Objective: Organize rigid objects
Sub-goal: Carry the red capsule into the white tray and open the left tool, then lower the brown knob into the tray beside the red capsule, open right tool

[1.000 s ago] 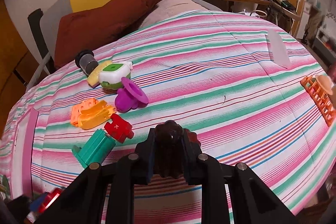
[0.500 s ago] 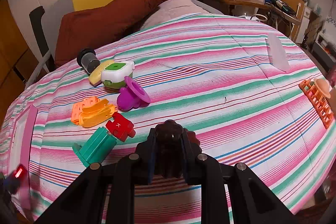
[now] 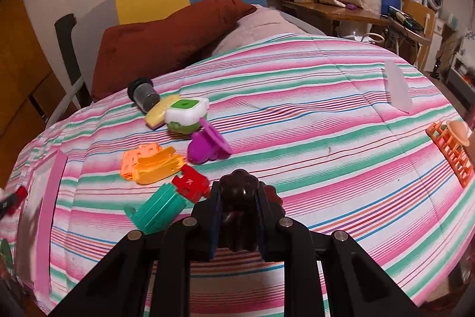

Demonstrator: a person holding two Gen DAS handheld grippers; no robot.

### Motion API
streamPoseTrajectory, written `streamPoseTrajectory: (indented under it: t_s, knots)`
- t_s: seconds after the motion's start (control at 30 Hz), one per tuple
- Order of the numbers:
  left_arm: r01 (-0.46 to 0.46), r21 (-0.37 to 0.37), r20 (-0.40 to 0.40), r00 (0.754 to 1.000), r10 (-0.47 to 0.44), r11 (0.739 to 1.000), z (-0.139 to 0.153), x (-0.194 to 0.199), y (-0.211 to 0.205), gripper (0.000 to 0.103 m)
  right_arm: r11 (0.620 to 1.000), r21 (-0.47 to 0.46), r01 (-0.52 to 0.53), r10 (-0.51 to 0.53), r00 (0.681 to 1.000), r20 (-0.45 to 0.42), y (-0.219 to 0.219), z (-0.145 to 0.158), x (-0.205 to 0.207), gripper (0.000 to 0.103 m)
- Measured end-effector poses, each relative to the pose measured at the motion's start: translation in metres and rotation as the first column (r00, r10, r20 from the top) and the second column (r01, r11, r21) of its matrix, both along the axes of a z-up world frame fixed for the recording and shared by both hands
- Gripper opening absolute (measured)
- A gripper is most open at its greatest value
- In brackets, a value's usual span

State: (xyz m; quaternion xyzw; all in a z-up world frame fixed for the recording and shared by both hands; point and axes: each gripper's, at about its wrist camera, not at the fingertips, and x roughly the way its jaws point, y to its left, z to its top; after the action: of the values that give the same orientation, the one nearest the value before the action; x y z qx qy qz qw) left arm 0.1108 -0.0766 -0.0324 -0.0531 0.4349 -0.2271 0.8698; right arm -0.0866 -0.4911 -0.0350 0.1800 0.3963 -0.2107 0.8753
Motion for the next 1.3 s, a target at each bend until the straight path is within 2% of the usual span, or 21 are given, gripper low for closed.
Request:
streamPoseTrajectory:
  t_s: [0.17,0.37,0.7,0.77,0.8,0.87,1.03,1.13,1.3]
  knots:
    - [-0.07,0.061,-0.028,0.997,0.072,0.996,-0.015,0.038,0.018,0.026,0.999,-0.026,-0.023,0.023,1.0,0.006,0.006,0.002,0.003,0.02]
    - [-0.12,0.135,-0.065,0.989,0.13,0.983,-0.033,0.077,0.028,0.026,1.0,-0.004,-0.009,0.009,1.0,0.001,0.001,-0.002,0.003,0.02]
    - [-0.16,0.276,-0.01,0.986,0.169,0.948,-0.047,0.1,0.029,0.026,1.0,-0.018,-0.015,0.015,1.0,-0.002,0.002,-0.002,0.003,0.02]
    - [-0.162,0.288,-0.011,0.985,0.173,0.944,-0.047,0.096,0.031,0.034,1.0,-0.024,-0.017,0.017,1.0,0.012,0.003,0.001,0.002,0.02]
    - [-0.165,0.291,-0.008,0.985,0.175,0.942,-0.045,0.093,0.032,0.034,0.999,-0.03,-0.02,0.02,1.0,0.019,0.004,0.002,0.002,0.02]
    - [-0.17,0.277,-0.005,0.984,0.179,0.946,-0.043,0.087,0.037,0.034,0.998,-0.058,-0.037,0.039,0.999,0.033,0.009,0.007,0.002,0.02]
    - [-0.209,0.165,-0.038,0.975,0.218,0.964,-0.035,0.065,0.058,0.035,0.993,-0.062,-0.099,0.103,0.993,0.065,0.036,0.015,0.01,0.02]
    - [-0.231,0.109,-0.062,0.969,0.239,0.967,-0.033,0.051,0.068,0.037,0.989,-0.028,-0.143,0.144,0.987,0.071,0.057,0.015,0.02,0.02]
    - [-0.219,0.068,-0.082,0.971,0.224,0.973,-0.033,0.025,0.075,0.037,0.969,0.029,-0.246,0.241,0.964,0.109,0.101,0.021,0.046,0.02]
